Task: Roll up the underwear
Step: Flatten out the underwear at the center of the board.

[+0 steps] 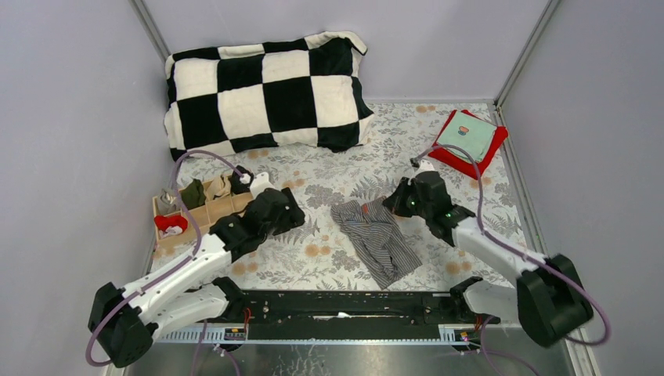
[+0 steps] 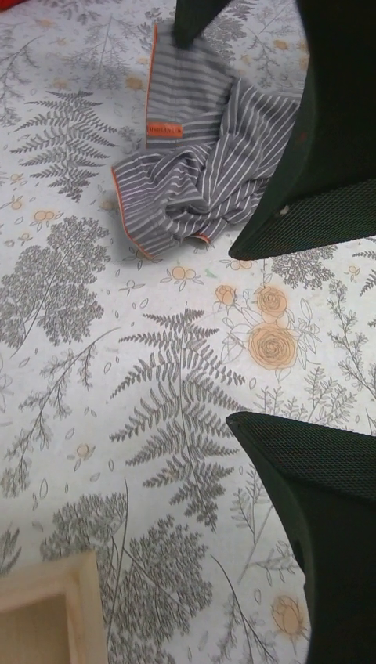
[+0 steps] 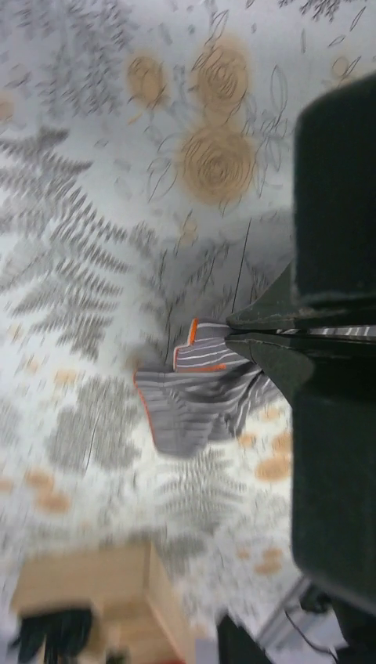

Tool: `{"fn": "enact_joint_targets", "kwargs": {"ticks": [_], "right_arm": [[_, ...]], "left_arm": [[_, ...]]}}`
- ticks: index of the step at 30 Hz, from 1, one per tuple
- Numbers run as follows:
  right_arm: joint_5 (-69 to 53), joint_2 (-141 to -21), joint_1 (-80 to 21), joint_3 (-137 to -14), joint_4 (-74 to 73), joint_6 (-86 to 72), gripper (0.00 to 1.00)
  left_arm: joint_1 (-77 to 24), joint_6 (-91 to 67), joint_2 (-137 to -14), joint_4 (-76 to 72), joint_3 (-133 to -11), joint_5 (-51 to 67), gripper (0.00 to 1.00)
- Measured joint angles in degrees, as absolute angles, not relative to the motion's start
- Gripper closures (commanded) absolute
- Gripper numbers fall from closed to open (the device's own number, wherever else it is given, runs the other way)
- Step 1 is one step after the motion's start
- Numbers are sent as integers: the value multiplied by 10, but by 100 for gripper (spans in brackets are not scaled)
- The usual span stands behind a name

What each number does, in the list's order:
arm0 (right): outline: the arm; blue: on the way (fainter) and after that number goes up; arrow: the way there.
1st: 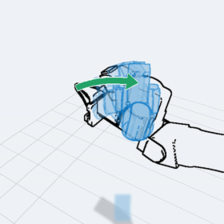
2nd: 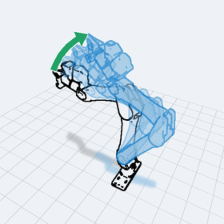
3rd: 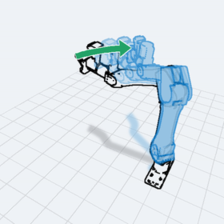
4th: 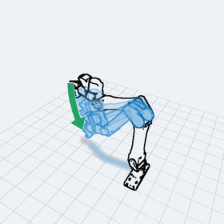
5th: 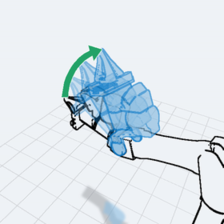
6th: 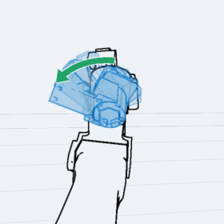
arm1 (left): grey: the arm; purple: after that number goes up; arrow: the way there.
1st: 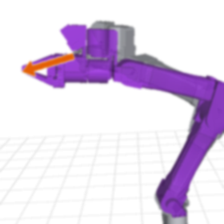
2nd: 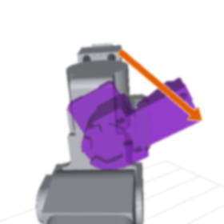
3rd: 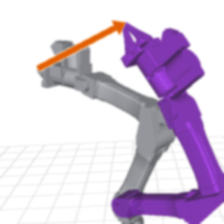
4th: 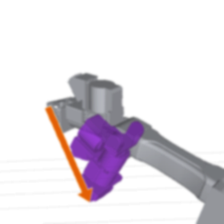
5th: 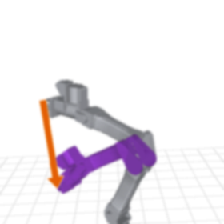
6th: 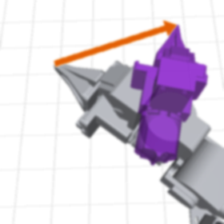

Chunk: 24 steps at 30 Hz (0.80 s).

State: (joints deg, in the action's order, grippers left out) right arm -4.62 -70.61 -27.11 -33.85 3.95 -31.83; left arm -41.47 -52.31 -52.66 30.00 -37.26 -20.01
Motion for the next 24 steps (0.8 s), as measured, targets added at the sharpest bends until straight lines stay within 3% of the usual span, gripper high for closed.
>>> {"fn": "enact_joint_targets", "kwargs": {"ticks": [8,17,21,24], "right_arm": [[-152,-547,-274,-303,121,-300,100],[-256,-527,-274,-304,126,-296,100],[-185,-524,-275,-326,52,-292,100],[-51,-506,-275,-341,-26,-297,100]], "left_arm": [[-415,-501,-597,239,-395,-154,24],[-415,-492,-605,193,-405,-120,25],[-415,-493,-605,185,-402,-117,24],[-415,-491,-609,175,-397,-117,23]]}}
